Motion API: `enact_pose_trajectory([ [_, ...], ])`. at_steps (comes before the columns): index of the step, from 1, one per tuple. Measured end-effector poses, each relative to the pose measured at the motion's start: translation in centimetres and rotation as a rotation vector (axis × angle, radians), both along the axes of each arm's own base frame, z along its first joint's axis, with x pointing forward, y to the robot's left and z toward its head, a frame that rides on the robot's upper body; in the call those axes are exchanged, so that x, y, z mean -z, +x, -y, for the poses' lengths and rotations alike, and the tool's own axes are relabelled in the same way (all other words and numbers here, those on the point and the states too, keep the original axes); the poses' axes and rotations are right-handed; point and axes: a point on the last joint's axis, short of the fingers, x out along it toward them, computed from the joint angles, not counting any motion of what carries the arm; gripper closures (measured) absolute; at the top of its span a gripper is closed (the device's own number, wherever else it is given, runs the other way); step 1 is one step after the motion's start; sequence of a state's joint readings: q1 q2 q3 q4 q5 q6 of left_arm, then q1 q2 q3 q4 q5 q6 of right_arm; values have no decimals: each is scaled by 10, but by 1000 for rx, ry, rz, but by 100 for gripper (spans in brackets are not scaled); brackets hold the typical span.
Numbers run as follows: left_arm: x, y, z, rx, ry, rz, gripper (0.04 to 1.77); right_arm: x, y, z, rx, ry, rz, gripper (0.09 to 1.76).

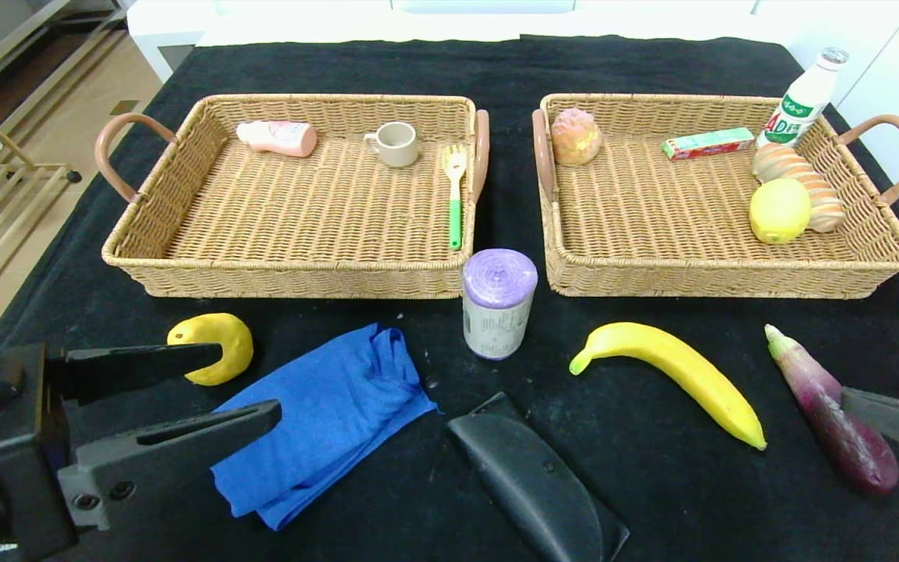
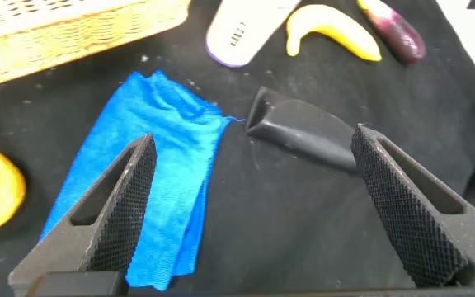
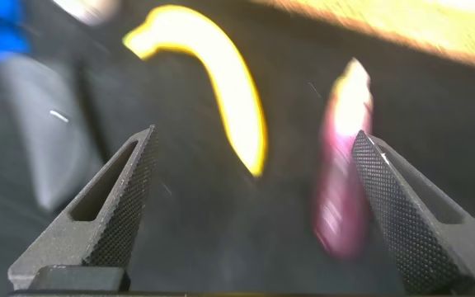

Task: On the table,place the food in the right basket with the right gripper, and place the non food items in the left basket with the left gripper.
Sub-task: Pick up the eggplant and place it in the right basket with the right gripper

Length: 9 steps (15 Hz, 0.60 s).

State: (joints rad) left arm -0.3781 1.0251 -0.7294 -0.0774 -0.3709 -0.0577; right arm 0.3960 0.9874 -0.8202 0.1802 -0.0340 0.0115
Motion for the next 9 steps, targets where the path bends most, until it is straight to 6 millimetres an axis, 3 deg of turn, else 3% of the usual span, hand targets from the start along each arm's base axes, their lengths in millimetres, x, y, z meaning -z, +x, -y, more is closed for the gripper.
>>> enact_pose_trajectory([
  [4, 3, 0, 0, -1, 5, -10, 9, -14, 2, 4, 155, -107, -198, 14],
  [9, 4, 4, 1, -38, 17, -15, 9, -4, 42, 5, 254, -134, -372, 14],
])
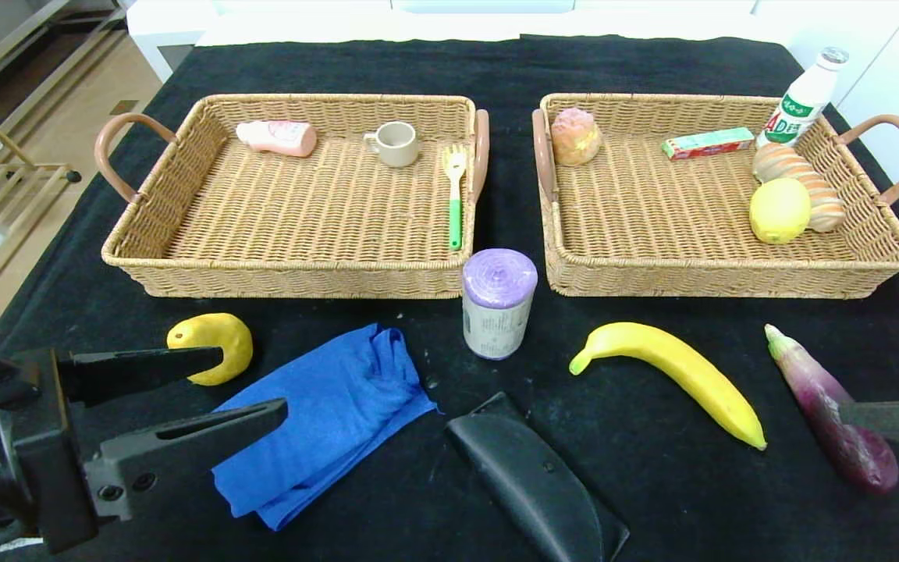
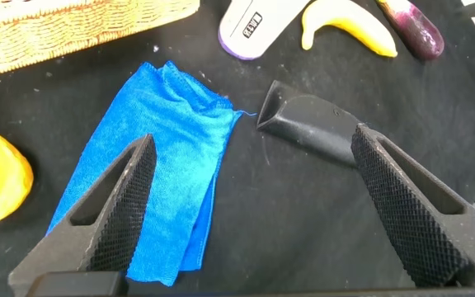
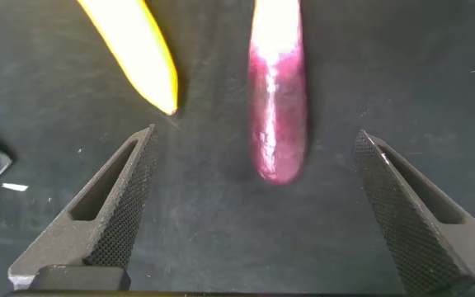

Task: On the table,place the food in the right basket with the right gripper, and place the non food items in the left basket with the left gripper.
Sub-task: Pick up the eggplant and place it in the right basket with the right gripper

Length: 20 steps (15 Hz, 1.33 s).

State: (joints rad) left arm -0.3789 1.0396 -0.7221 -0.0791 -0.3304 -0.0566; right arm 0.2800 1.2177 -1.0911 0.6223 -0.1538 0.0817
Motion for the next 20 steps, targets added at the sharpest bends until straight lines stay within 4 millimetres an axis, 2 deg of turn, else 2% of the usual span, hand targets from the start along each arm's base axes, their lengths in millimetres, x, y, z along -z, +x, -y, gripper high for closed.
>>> enact_pose_trajectory([
  [5, -4, -3, -1, 3, -14, 40, 9, 22, 33, 10, 69, 37, -133, 14],
  [11, -4, -4, -2, 5, -14, 42, 9, 44, 54, 11, 84, 40, -170, 14],
  [20, -2, -5, 1, 23, -11, 34, 9, 54, 65, 13, 112, 44, -198, 14],
])
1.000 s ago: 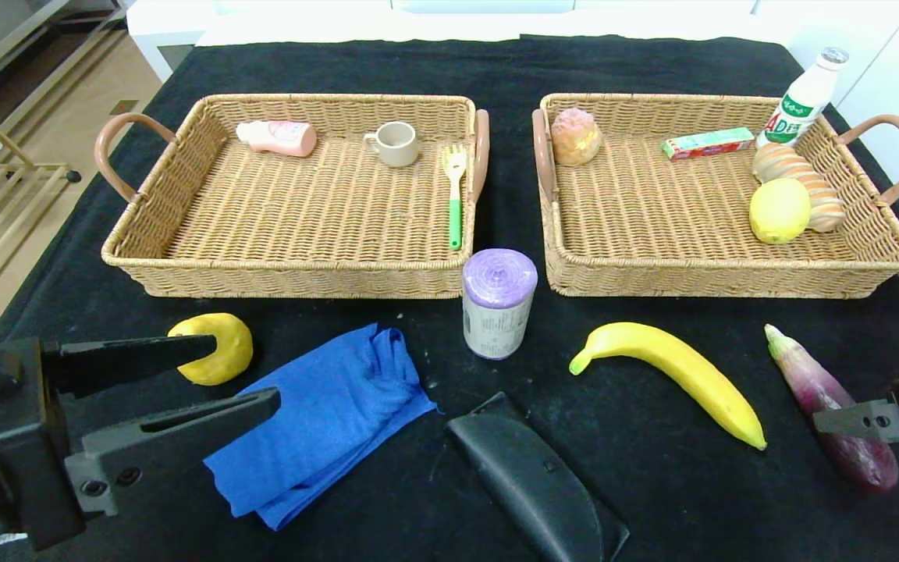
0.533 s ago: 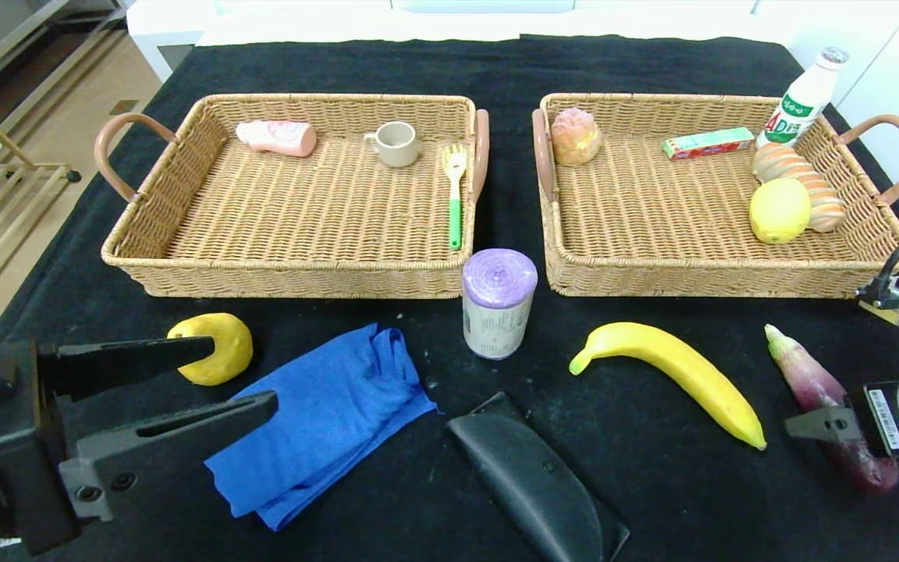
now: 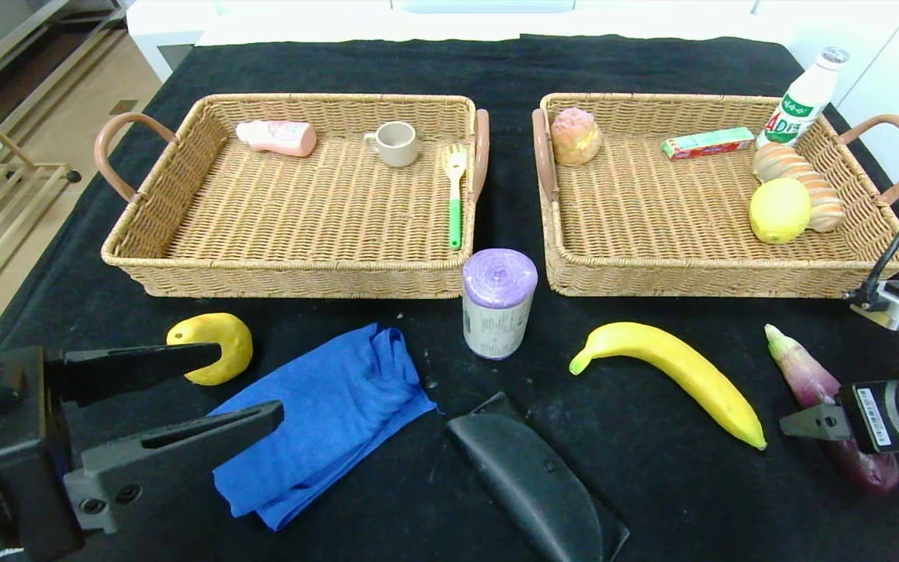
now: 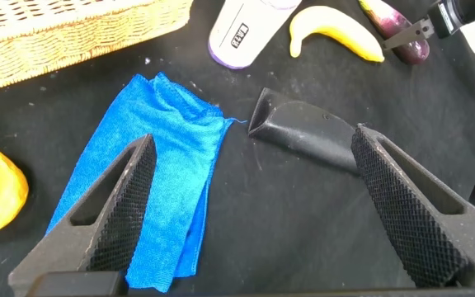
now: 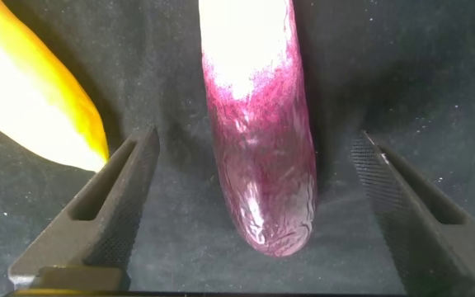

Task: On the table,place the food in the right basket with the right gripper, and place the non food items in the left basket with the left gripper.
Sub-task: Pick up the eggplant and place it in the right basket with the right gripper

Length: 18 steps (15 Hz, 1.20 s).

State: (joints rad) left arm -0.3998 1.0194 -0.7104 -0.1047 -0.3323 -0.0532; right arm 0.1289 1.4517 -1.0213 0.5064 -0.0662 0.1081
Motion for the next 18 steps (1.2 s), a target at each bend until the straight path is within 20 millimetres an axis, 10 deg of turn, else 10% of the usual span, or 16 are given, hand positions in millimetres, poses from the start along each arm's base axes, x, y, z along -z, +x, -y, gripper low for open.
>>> enact_pose_trajectory([
  [6, -1, -1, 0, 1, 1, 6, 9, 8, 6, -1, 4, 9, 29, 101],
  [18, 2, -1, 0, 4, 14, 12, 9, 1, -6, -1, -7, 13, 57, 106],
])
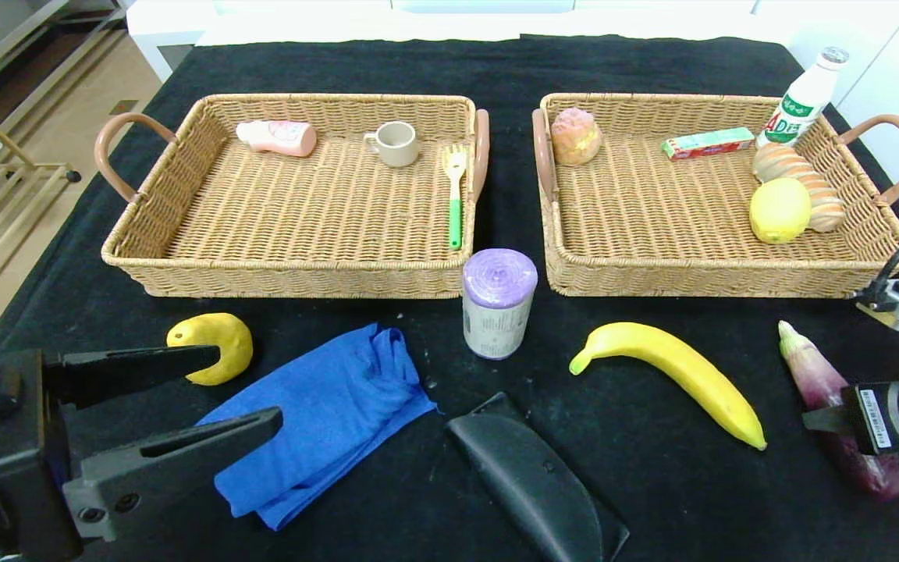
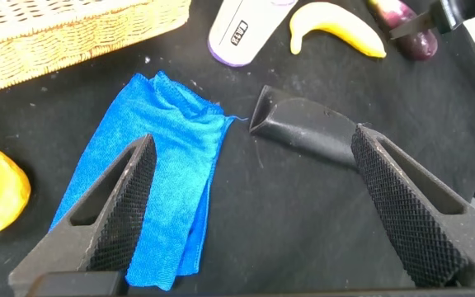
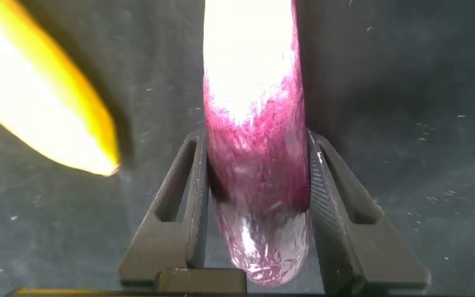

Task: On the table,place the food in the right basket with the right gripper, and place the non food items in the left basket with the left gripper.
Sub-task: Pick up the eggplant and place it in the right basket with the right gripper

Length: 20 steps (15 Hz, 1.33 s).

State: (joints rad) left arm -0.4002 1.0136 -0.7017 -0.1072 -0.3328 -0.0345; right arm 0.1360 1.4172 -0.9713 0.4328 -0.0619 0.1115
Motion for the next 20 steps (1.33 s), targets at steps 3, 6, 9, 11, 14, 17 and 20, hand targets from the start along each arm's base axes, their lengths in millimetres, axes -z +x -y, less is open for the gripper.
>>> enact_pose_trajectory([
  [3, -1, 0, 0, 0, -2, 3, 9, -13, -9, -1, -10, 5, 54, 106],
  [6, -1, 0, 0, 0, -2, 4, 9, -36, -14, -9, -53, 21, 140, 106],
  [9, 0, 0, 0, 0, -1, 2, 9, -61, -15, -18, -101, 34, 195, 106],
  [11, 0, 0, 0, 0, -1, 2, 9, -76, -8, -23, -108, 34, 229, 106],
  [14, -1, 0, 0, 0, -2, 5, 9, -95, 12, -29, -90, 29, 289, 106],
  [17, -2, -1, 0, 0, -4, 11, 9, -110, 43, -37, -73, 43, 362, 106],
  [20, -2, -1, -1, 0, -5, 13, 9, -124, 77, -45, -50, 65, 492, 106],
])
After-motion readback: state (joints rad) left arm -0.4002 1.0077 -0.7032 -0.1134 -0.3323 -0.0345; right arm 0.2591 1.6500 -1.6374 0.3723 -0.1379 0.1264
